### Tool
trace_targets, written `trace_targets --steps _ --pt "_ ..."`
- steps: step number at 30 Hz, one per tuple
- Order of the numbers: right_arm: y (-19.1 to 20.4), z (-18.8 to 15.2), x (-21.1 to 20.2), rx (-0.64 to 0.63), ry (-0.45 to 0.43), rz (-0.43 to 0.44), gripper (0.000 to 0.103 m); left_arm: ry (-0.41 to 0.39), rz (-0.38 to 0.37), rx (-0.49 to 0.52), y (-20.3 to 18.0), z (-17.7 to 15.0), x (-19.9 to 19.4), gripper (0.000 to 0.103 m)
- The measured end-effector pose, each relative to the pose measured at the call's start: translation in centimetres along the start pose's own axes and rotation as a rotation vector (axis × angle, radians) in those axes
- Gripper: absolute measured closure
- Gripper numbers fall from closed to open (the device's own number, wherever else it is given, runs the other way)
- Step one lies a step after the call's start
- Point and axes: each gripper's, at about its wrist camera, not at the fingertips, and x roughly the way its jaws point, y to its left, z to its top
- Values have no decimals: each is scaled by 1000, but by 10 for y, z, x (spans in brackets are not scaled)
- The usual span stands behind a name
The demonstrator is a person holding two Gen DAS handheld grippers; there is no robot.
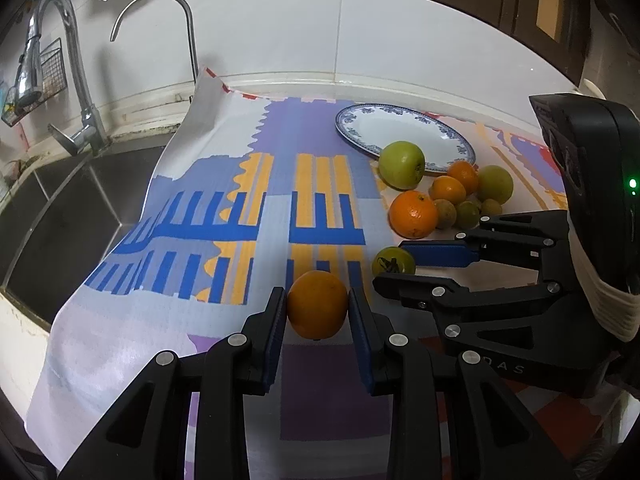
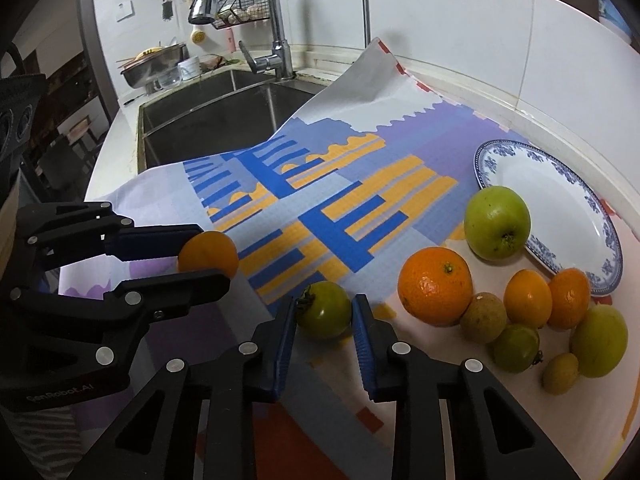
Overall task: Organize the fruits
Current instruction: 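Close the left tool on the orange while the right tool grasps the green tomato, then carry the orange with the left tool onto the plate while the right tool carries the tomato there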
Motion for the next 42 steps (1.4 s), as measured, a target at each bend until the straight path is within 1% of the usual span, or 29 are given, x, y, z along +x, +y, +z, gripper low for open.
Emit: trace_targets --steps 7,15,22,25,30,35,42 --pt "-1 4 -19 69 -49 -35 74 -50 -30 27 -2 14 -9 72" --pt "-17 14 -58 167 -146 -131 74 -145 -86 99 -16 48 -19 72" --pt "-46 17 -90 256 -225 -248 74 -205 -140 149 -36 84 -14 72" --pt "-60 20 -100 281 -245 -281 74 -216 -157 175 -45 99 -9 72" --pt "-79 30 -110 280 -262 -336 74 -226 -182 196 -58 122 4 72" --pt "-101 37 -111 300 -271 -369 74 -237 -178 216 -69 145 21 72" --pt "-139 48 -98 325 -260 -396 74 -199 -185 223 -76 176 57 72"
